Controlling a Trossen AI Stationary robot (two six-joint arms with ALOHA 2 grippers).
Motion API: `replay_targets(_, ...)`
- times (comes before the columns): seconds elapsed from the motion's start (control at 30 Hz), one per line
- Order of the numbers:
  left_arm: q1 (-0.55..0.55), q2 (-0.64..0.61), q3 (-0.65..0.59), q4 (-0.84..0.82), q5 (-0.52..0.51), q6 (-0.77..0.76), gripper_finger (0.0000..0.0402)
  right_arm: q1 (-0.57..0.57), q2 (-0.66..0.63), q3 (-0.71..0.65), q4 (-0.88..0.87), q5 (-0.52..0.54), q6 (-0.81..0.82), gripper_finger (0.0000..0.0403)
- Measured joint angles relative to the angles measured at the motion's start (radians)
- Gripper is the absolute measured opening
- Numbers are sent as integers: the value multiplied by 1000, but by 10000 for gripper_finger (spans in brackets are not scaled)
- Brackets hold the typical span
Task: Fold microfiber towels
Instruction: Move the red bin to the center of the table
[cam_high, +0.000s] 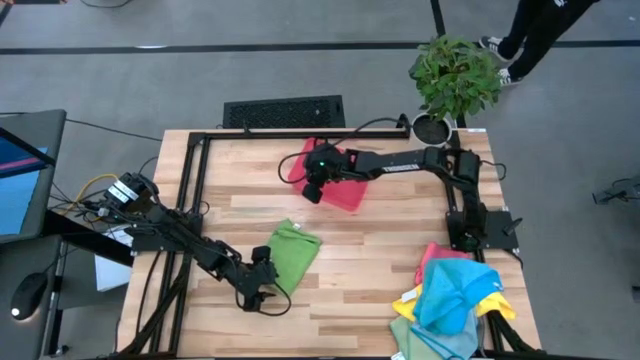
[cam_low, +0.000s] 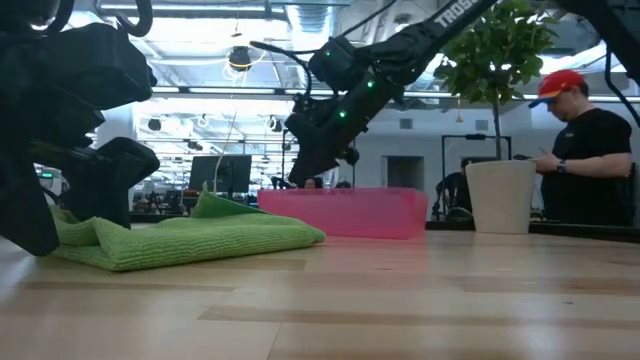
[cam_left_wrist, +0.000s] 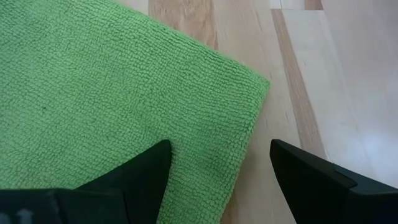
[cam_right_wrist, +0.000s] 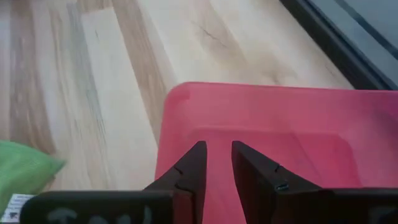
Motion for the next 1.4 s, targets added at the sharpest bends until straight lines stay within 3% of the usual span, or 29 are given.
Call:
replay_targets(0.47,-2,-1,1,-24,29,-5,270,-10,48,-3,45,-36,8,102)
replay_targets(0.93,-3,0,-1,-17,30,-18,270,90,47,-2,32,-211,6,102)
replay_targets(1.17,-5,-13,-1,-15,80,-31,270,151,-19,-2,11,-143,-5,102)
replay_targets(1.4,-16,-55,4,-62,266,-37,270,216,-152,-6,-120,-131,88,102)
